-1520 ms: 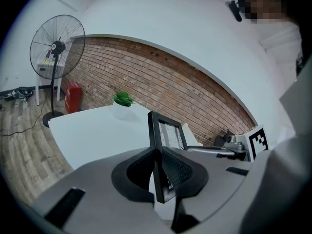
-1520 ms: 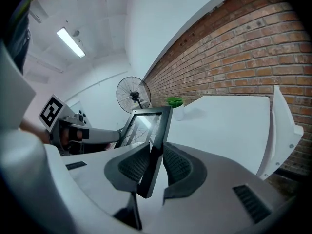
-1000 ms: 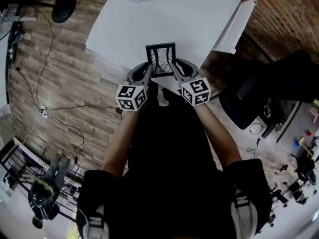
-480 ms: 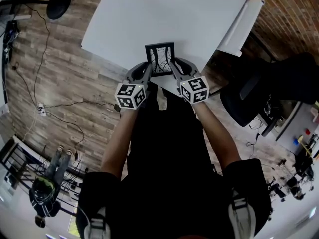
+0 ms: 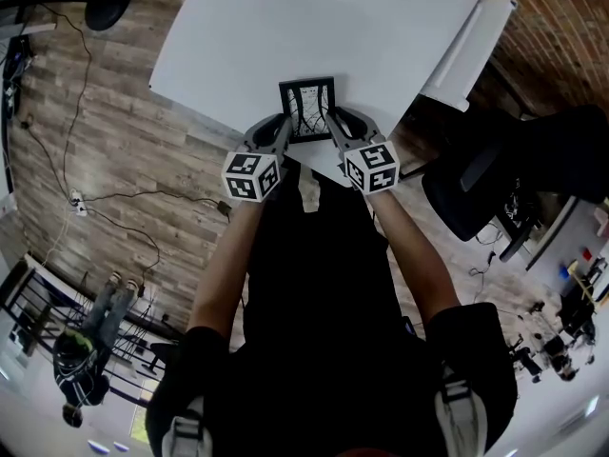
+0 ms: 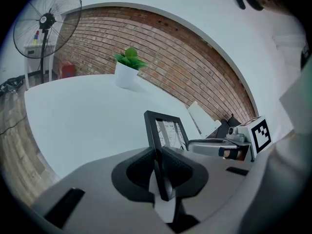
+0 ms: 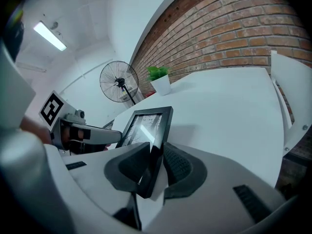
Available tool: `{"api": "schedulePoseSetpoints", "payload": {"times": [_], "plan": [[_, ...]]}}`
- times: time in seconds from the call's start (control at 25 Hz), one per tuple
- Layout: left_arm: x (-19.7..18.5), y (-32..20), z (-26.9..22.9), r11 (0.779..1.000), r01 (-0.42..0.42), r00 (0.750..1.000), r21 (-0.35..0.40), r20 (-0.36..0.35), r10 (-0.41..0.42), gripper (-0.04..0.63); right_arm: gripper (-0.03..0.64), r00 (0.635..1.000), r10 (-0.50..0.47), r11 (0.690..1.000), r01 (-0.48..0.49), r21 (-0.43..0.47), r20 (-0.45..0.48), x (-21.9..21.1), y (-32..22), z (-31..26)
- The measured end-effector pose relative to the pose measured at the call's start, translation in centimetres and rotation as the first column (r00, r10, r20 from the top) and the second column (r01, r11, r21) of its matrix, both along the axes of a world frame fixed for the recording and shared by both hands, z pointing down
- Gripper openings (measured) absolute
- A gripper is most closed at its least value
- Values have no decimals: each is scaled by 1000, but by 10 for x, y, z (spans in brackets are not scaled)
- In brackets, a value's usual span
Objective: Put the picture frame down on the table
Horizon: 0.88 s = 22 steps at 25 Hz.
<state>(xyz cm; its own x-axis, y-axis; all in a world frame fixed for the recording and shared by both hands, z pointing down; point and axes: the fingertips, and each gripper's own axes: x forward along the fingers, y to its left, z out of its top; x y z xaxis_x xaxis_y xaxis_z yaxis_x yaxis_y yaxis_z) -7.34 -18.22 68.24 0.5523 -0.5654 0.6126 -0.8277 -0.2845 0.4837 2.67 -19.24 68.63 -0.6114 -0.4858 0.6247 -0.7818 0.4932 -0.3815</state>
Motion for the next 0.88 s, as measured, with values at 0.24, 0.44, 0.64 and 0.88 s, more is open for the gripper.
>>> {"api": "schedulePoseSetpoints", "payload": {"times": [0.24, 0.44, 0.64, 0.88], "plan": [[-1, -1, 10, 1000, 8, 1000, -14, 9, -8, 63, 86, 1000, -11, 1000, 11, -5, -8, -2, -1, 6], [0, -1, 12, 1000, 11, 1000, -26, 14, -11, 64, 87, 999, -12, 1000, 12, -11, -34, -1, -3, 6], [0, -6, 15, 999, 9, 1000, -39, 10, -9, 64, 87, 997, 2, 1000, -3, -25, -74, -2, -8, 10], [0, -6, 19, 998, -20, 1000, -56, 14, 20, 64, 91, 993, -2, 999, -4, -43, -119, -3, -8, 15]]}}
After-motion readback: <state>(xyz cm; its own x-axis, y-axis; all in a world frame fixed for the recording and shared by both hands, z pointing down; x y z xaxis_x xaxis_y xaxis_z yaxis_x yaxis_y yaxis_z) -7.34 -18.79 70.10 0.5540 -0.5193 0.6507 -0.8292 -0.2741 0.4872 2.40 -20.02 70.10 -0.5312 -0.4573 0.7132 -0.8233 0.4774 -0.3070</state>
